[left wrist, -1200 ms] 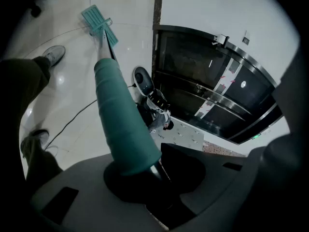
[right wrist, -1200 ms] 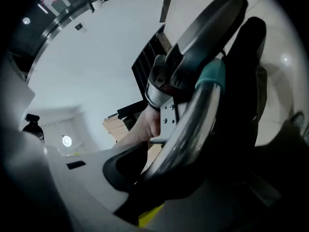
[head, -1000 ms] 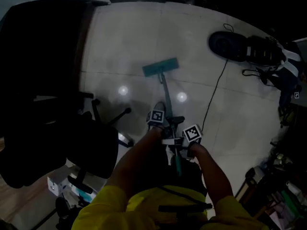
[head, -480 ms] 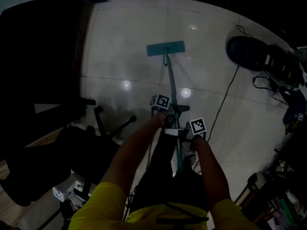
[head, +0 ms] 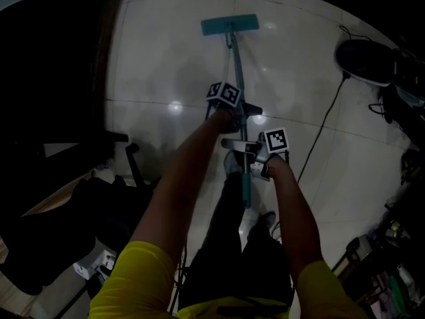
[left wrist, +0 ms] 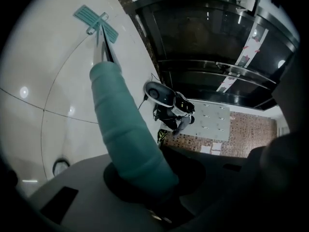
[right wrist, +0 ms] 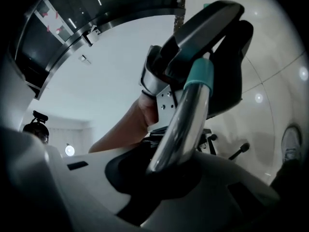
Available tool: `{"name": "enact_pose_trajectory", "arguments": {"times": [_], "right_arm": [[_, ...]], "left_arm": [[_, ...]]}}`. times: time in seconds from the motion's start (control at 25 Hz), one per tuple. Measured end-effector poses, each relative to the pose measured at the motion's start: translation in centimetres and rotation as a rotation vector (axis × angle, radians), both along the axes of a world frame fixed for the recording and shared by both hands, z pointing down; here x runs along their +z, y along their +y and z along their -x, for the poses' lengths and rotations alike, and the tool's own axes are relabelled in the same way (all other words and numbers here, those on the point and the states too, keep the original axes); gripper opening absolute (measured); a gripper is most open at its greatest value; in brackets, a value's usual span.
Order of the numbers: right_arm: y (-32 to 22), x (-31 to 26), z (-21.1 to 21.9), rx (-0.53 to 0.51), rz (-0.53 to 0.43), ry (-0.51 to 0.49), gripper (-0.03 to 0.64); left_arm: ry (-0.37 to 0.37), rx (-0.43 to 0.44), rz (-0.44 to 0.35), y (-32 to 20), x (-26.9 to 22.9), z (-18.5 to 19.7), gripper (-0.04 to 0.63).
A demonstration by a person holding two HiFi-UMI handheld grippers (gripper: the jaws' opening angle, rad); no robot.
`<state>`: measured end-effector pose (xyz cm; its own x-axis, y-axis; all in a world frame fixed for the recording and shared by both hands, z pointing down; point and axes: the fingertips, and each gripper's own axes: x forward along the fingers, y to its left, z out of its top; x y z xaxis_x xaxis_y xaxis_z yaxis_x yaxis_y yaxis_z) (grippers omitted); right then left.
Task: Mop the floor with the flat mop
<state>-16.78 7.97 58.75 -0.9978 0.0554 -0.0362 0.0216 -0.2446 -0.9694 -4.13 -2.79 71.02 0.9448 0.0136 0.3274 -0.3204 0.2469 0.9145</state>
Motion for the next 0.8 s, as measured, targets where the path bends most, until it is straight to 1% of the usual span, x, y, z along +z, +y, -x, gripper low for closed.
{"name": "enact_pose_trajectory", "arguments": {"times": [0.08, 0.12, 0.2, 0.28, 0.36, 0.44, 0.48, 0.56, 0.64, 0.68, 0.76, 0.8], "right_arm": [[2.4, -0.6, 0.2, -0.018, 0.006, -0.013, 0.056], [4.3, -1.4, 0.1, -0.018, 0.026, -0.025, 0.052], [9.2, -3.9, -1.1, 0.003, 0.097, -0.041, 0.048], [14.9, -6.7, -3.0, 0.023, 0.182, -0.031, 0.048], [20.4, -9.2, -5.2, 0.035, 0.232, -0.012, 0.05], [23.9, -10.4, -7.0, 0.043, 0.222, 0.006, 0.055], [24.4, -10.4, -7.6, 0.044, 0.196, 0.012, 0.055], [22.8, -10.0, -8.2, 0.063, 0.151, -0.006, 0.07], [18.9, -9.9, -8.4, 0.115, 0.157, -0.06, 0.081], [16.7, -9.4, -8.5, 0.131, 0.152, -0.072, 0.08], [12.5, -6.9, -8.2, 0.119, 0.105, -0.053, 0.081], [10.2, -5.3, -8.0, 0.11, 0.074, -0.04, 0.08]], "left_arm": [[0.011, -0.007, 0.01, 2.3, -0.1, -0.3, 0.103], [0.032, -0.012, 0.029, 4.5, -0.6, -0.8, 0.103], [0.092, -0.027, 0.078, 10.0, -2.4, -2.4, 0.103], [0.143, -0.049, 0.129, 16.4, -4.9, -4.6, 0.103], [0.18, -0.091, 0.176, 22.2, -7.8, -6.7, 0.103], [0.217, -0.153, 0.197, 25.8, -9.8, -8.1, 0.097], [0.23, -0.18, 0.197, 26.2, -10.3, -8.4, 0.092], [0.25, -0.2, 0.197, 24.7, -10.4, -8.6, 0.091], [0.251, -0.167, 0.191, 21.3, -9.9, -8.9, 0.107], [0.238, -0.14, 0.171, 19.2, -9.1, -9.0, 0.107], [0.202, -0.091, 0.126, 14.6, -7.1, -8.7, 0.109], [0.195, -0.08, 0.105, 11.9, -6.0, -8.4, 0.109]]}}
